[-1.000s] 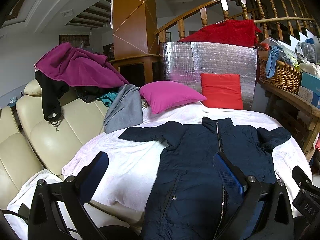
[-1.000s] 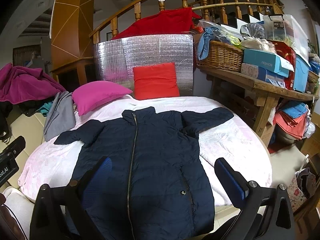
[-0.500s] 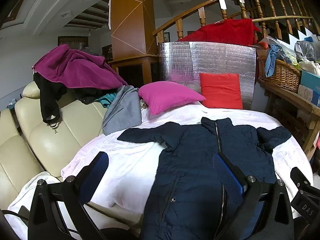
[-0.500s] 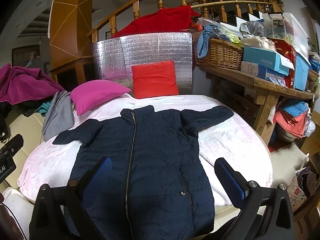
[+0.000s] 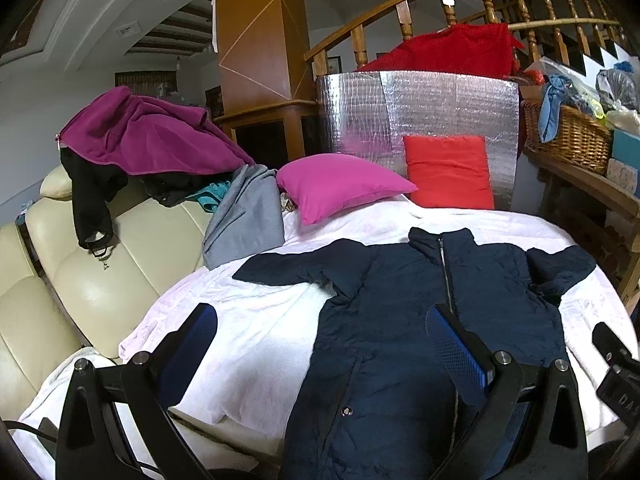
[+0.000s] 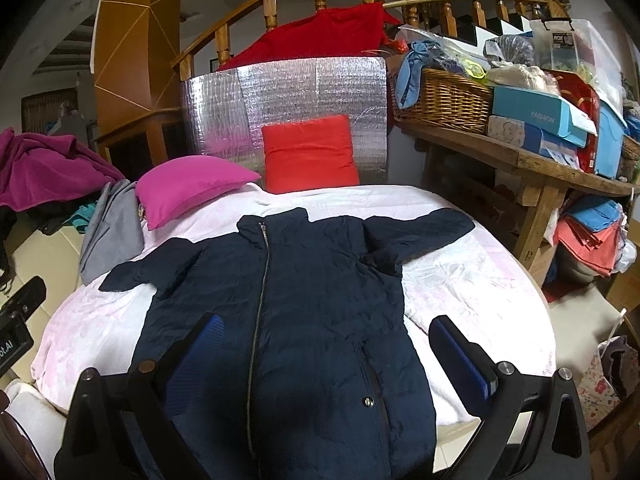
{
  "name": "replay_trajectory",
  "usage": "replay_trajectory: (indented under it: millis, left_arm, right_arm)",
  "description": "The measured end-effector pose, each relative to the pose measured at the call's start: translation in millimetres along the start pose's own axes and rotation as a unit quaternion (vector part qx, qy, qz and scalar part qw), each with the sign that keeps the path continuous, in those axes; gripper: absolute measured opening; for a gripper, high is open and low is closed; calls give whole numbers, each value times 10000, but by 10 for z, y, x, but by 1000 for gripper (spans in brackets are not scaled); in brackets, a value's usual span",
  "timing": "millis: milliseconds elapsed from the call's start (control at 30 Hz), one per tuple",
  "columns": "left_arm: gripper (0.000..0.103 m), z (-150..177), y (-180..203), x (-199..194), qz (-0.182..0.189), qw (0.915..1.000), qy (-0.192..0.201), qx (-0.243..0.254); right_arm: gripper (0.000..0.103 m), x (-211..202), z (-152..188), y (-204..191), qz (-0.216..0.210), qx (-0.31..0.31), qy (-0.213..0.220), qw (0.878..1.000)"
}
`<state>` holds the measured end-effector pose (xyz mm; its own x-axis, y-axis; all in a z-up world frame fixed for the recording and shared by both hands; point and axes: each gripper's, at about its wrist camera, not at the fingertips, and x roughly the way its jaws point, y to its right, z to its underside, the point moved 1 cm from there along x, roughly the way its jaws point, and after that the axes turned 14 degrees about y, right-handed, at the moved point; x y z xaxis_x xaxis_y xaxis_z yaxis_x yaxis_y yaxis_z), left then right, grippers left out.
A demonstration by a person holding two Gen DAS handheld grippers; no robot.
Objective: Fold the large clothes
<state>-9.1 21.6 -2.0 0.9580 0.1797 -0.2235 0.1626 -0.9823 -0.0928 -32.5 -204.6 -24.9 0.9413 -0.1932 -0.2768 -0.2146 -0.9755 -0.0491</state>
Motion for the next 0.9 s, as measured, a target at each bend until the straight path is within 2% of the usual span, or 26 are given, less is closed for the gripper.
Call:
replay_trajectory:
  millis: [133, 200, 300, 367, 433, 500, 633, 733, 800, 900]
  left_arm:
    - [103, 31, 130, 364, 148, 9995, -257, -69]
    - [103, 84, 231, 750, 362, 9968, -680, -226]
    - [103, 231, 364, 1319, 410, 9910, -1207, -411]
    - [103, 348, 440, 1728, 331, 9867, -1471, -603]
    - [103, 422, 495, 2004, 178, 9860, -1509, -689]
    - [103, 488, 551, 2278, 18, 9852, -1528, -771]
    - [103, 603, 578, 2469, -181, 9877, -1326, -806]
    - [103, 745, 673, 2684, -180, 9849, -1608, -612]
    - [103, 782, 733, 2778, -109, 9834, -1739, -511]
    - [103, 762, 797, 2824, -76, 9845, -1701, -409]
  right_arm:
    - [103, 292, -76, 152, 45, 95, 135, 9999]
    - [103, 533, -137, 318, 62, 266, 143, 9995]
    - [103, 990, -220, 687, 130, 792, 50, 9968]
    - [103, 1317, -271, 985, 96, 1117, 23, 9937]
    - [103, 1680, -285, 1320, -219, 1770, 18, 9840]
    - [103, 1982, -278, 1646, -213, 1995, -103, 9796]
    - [103, 2636, -63, 2208, -263, 2920, -469, 9549]
    - [103, 3125, 82, 2496, -214, 3370, -763, 9382]
    - [98, 3399, 224, 2665, -125, 3679, -938, 9250]
    - [89, 3692, 384, 2877, -11, 4135, -1033, 9046]
